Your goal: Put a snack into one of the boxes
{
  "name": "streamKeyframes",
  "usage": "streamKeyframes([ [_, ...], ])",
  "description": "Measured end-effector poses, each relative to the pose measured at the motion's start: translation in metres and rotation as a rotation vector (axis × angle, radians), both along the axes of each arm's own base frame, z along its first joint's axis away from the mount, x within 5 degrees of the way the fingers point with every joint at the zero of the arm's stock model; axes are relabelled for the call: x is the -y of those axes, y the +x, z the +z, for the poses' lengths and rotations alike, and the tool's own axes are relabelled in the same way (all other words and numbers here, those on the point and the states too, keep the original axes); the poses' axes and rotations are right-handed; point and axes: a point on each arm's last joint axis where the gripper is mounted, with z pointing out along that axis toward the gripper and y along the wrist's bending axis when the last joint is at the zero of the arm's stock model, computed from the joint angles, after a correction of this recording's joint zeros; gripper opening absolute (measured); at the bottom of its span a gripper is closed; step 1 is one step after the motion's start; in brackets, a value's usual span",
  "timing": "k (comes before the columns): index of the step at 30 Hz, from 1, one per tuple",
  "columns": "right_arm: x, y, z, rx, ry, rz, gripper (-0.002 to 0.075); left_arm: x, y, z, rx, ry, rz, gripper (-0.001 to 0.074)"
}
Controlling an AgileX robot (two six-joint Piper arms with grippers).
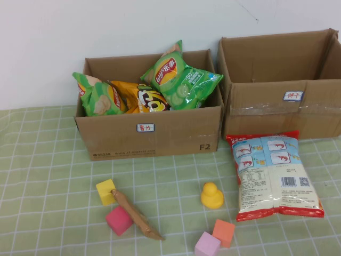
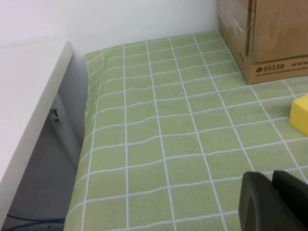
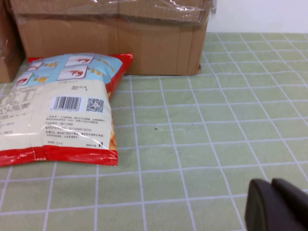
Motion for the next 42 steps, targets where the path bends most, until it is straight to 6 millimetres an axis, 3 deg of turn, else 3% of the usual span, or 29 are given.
streamKeyframes([
  [42, -0.0001, 0.0003, 0.0009, 0.01, 0.0, 0.001, -0.0002, -0.0003, 0.0011, 0.0028, 0.043, 0.007, 0.001, 0.0028],
])
